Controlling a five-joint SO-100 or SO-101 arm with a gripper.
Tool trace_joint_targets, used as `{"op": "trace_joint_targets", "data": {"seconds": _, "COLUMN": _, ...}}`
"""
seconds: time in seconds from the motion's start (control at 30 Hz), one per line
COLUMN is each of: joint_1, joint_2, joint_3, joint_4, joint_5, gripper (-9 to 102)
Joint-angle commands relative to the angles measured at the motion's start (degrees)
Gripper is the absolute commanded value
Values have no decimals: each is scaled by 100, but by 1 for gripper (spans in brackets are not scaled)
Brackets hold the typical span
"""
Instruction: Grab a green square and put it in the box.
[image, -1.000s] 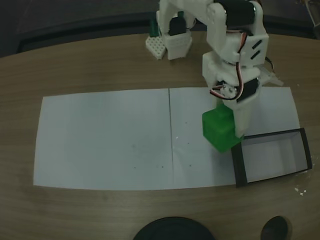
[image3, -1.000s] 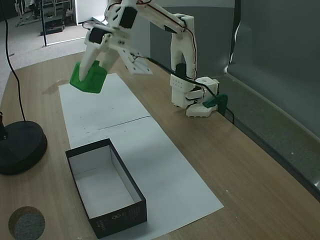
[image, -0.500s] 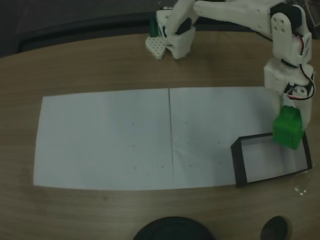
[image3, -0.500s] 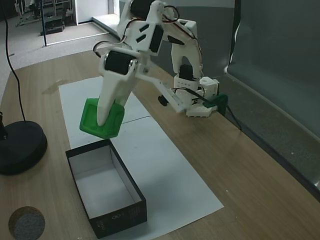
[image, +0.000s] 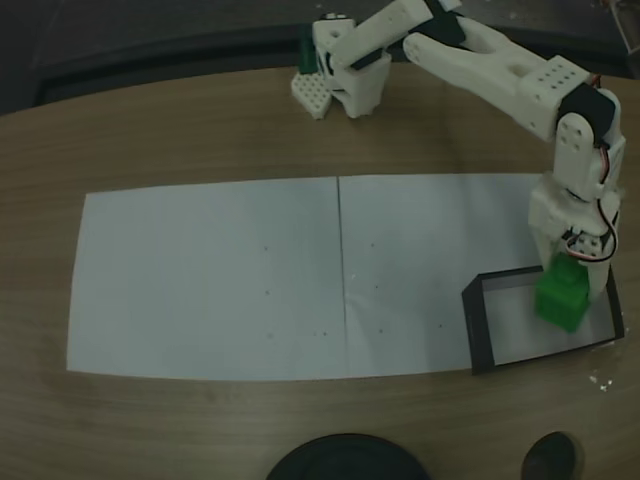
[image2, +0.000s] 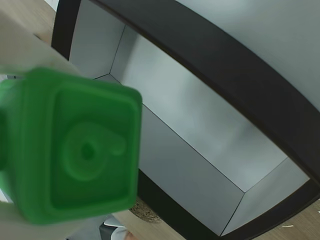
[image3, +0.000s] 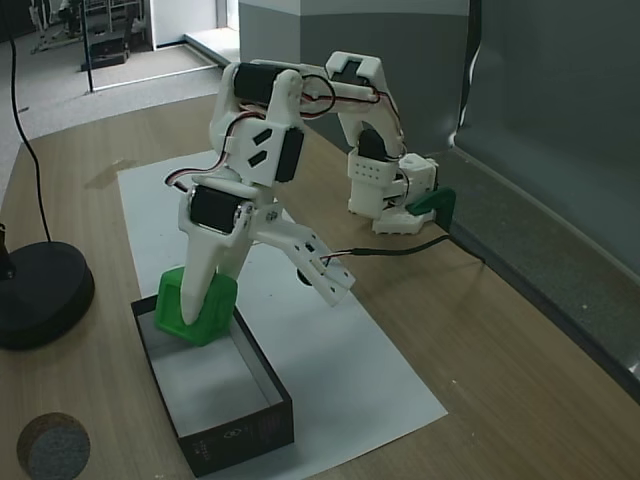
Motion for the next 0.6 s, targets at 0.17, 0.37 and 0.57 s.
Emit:
{"op": "trace_joint_targets", "data": {"seconds": 0.17, "joint_1": 44, "joint_2": 229, "joint_3": -404, "joint_4": 167, "joint_5": 44, "gripper": 36}}
{"op": "trace_joint_targets", "data": {"seconds": 0.37, "joint_1": 316, "joint_2": 1125, "joint_3": -404, "joint_4": 290, "joint_5": 290, "gripper": 13}}
{"op": "trace_joint_targets", "data": {"seconds": 0.57, "joint_1": 976, "joint_2": 3050, "joint_3": -378, "joint_4": 870, "joint_5": 431, "gripper": 1}}
